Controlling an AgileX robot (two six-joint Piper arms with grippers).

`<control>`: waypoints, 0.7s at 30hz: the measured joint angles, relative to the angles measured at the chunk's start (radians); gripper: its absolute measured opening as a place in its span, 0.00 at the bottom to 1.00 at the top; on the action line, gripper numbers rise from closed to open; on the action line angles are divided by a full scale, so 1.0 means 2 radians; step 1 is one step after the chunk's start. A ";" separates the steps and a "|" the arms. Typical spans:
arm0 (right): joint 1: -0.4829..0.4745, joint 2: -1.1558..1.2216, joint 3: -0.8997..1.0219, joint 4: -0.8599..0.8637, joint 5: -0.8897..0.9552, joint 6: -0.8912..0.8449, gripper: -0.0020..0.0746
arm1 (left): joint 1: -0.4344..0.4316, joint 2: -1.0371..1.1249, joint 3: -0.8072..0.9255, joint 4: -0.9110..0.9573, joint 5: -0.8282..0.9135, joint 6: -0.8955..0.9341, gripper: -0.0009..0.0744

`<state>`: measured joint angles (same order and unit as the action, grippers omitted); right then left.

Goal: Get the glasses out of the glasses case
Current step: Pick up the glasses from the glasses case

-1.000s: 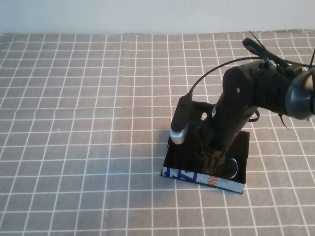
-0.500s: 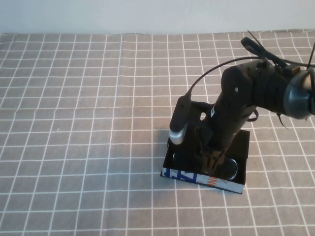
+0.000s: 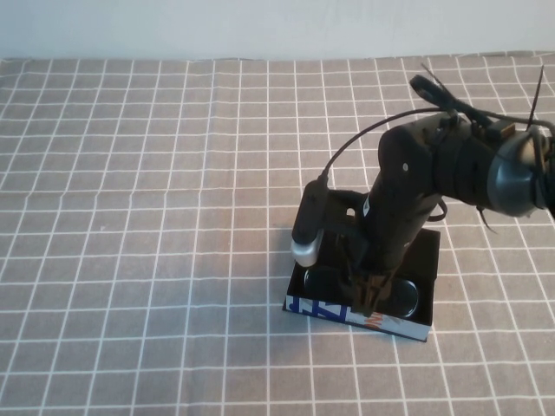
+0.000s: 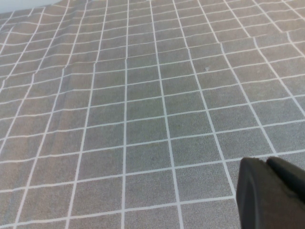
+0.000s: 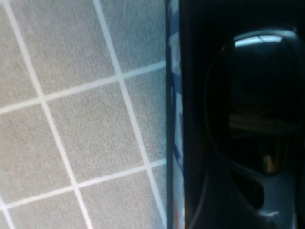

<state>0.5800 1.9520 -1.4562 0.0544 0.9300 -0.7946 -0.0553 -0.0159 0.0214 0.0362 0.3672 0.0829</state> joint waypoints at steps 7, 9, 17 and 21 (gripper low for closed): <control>0.000 0.017 0.000 -0.003 -0.001 0.000 0.39 | 0.000 0.000 0.000 0.000 0.000 0.000 0.01; 0.000 0.018 -0.001 -0.004 -0.001 0.011 0.33 | 0.000 0.000 0.000 0.000 0.000 0.000 0.01; -0.005 -0.049 -0.026 -0.006 0.003 0.161 0.03 | 0.000 0.000 0.000 0.000 0.000 0.000 0.01; -0.015 -0.106 -0.029 -0.011 0.042 0.252 0.01 | 0.000 0.000 0.000 0.000 0.000 0.000 0.01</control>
<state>0.5499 1.7390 -1.5135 0.0323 1.0131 -0.2910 -0.0553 -0.0159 0.0214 0.0362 0.3672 0.0829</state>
